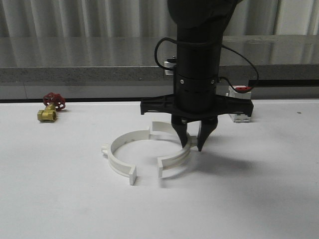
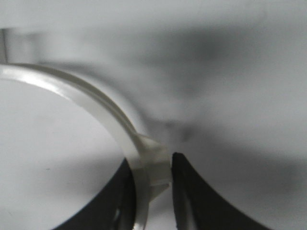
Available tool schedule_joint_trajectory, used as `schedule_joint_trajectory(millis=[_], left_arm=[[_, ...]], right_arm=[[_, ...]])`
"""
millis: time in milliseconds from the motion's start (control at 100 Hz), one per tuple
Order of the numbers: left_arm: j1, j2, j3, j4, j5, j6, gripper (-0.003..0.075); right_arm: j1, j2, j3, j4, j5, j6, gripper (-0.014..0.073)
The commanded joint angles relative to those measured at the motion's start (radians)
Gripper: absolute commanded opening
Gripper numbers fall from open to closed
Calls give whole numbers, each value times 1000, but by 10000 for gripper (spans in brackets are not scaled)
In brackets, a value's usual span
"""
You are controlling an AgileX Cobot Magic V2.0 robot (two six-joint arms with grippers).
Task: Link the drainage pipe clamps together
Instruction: 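Carry the clamp half with the right gripper toward the placed half, then press the held half against the placed half, closing the ring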
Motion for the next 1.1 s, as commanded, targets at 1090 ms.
schedule_joint_trajectory(millis=[1090], left_arm=[[2, 1, -29, -8, -67, 4, -21]], right_arm=[[36, 18, -35, 8, -86, 120, -56]])
